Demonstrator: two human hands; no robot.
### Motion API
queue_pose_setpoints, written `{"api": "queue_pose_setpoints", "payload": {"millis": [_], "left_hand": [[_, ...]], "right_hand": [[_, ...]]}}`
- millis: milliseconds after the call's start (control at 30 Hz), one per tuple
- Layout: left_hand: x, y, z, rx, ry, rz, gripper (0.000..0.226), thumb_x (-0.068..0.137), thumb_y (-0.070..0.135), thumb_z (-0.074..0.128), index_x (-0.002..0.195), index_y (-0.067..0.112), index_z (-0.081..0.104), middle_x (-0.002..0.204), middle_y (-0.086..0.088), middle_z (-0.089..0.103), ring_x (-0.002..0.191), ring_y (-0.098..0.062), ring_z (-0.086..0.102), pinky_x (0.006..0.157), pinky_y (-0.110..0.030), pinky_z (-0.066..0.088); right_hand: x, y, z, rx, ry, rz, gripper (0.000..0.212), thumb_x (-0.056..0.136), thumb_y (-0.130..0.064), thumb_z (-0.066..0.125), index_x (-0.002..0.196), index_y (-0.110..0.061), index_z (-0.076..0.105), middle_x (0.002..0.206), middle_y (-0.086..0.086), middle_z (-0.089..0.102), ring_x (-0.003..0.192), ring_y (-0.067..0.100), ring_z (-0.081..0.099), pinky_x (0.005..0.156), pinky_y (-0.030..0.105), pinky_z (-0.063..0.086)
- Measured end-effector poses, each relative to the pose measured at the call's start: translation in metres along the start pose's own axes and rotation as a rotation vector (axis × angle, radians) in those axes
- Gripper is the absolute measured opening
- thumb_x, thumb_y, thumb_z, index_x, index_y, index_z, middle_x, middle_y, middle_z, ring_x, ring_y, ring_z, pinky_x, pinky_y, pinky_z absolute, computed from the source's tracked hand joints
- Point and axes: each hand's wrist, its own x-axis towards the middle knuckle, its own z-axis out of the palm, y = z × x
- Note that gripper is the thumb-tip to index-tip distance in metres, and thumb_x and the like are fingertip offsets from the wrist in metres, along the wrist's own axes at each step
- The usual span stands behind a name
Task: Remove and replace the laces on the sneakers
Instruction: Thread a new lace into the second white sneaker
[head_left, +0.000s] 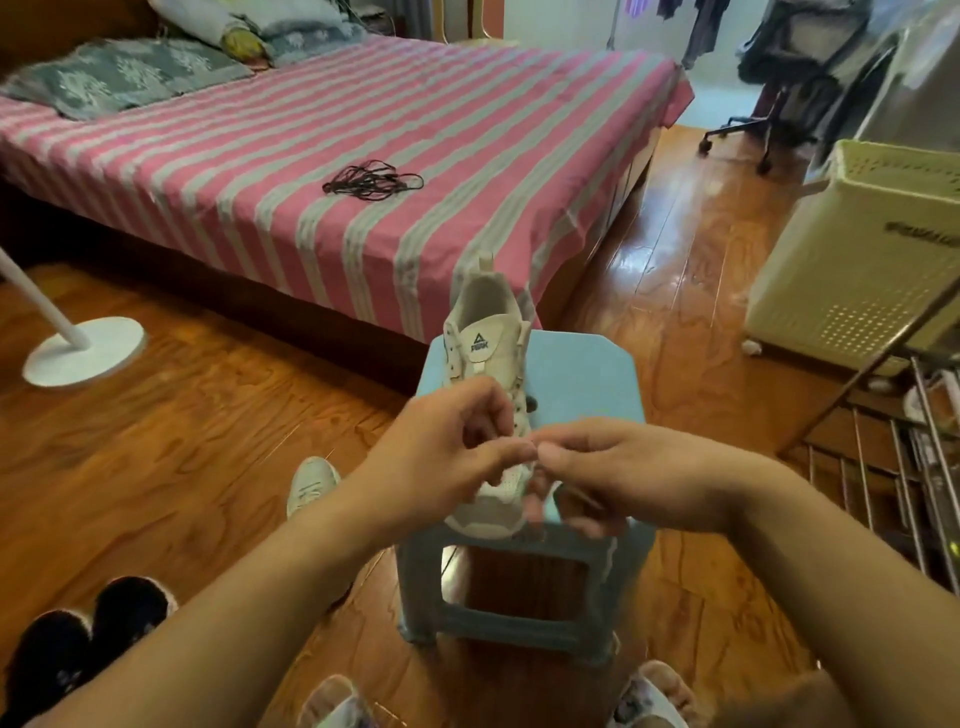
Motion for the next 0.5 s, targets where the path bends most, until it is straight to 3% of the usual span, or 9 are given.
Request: {"api": "queue_pose_setpoints", "payload": {"millis": [67, 133, 233, 300, 367, 500], "left_hand": [[0.005, 0.001, -0.005, -0.003, 0.066, 0.021, 0.029, 0.082, 0.028, 0.083, 0.087, 0.013, 0.058, 0.064, -0.005, 0.068, 0.055, -0.014, 0.061, 0.052, -0.026, 0.048], [0.008, -0.001, -0.01, -0.079, 0.043, 0.018, 0.025, 0.084, 0.025, 0.081, 0.087, 0.012, 0.06, 0.064, -0.006, 0.066, 0.056, -0.014, 0.059, 0.053, -0.028, 0.047], [0.013, -0.011, -0.007, 0.062, 0.073, -0.025, 0.006, 0.095, 0.023, 0.071, 0.091, 0.022, 0.066, 0.073, 0.003, 0.069, 0.066, -0.008, 0.063, 0.062, -0.027, 0.051], [0.018, -0.023, -0.003, 0.259, 0.174, -0.098, 0.005, 0.098, 0.028, 0.066, 0.094, 0.03, 0.068, 0.081, 0.011, 0.067, 0.074, -0.005, 0.063, 0.066, -0.023, 0.05], [0.024, -0.028, 0.001, 0.386, 0.192, -0.166, 0.01, 0.099, 0.031, 0.063, 0.098, 0.037, 0.07, 0.091, 0.015, 0.068, 0.085, -0.007, 0.063, 0.074, -0.029, 0.054], [0.035, -0.026, 0.01, 0.476, 0.166, -0.14, 0.012, 0.094, 0.033, 0.068, 0.096, 0.041, 0.076, 0.099, 0.015, 0.061, 0.097, -0.014, 0.061, 0.082, -0.038, 0.054]], "right_hand": [[-0.001, 0.002, -0.003, 0.133, 0.028, -0.051, 0.036, 0.102, -0.044, 0.044, 0.095, -0.02, 0.071, 0.066, -0.001, 0.044, 0.055, 0.015, 0.028, 0.051, 0.027, 0.024], [0.001, 0.005, -0.007, 0.11, 0.143, -0.05, 0.039, 0.1, -0.042, 0.05, 0.099, -0.007, 0.068, 0.064, 0.002, 0.029, 0.055, 0.015, 0.02, 0.049, 0.028, 0.019], [0.005, 0.017, -0.008, 0.018, 0.406, 0.065, 0.03, 0.102, -0.033, 0.053, 0.093, -0.016, 0.077, 0.062, 0.003, 0.038, 0.052, 0.013, 0.028, 0.048, 0.027, 0.025], [0.01, 0.029, -0.006, 0.098, 0.549, 0.116, 0.028, 0.104, -0.02, 0.052, 0.093, -0.009, 0.075, 0.065, 0.005, 0.053, 0.052, 0.012, 0.037, 0.048, 0.025, 0.031], [0.015, 0.036, 0.0, 0.192, 0.63, 0.132, 0.025, 0.102, -0.01, 0.051, 0.095, -0.007, 0.074, 0.067, 0.006, 0.057, 0.051, 0.012, 0.038, 0.048, 0.025, 0.03], [0.028, 0.042, 0.014, 0.063, 0.75, 0.084, 0.018, 0.097, -0.028, 0.065, 0.089, -0.017, 0.076, 0.063, -0.002, 0.056, 0.053, 0.006, 0.041, 0.051, 0.025, 0.033]]}}
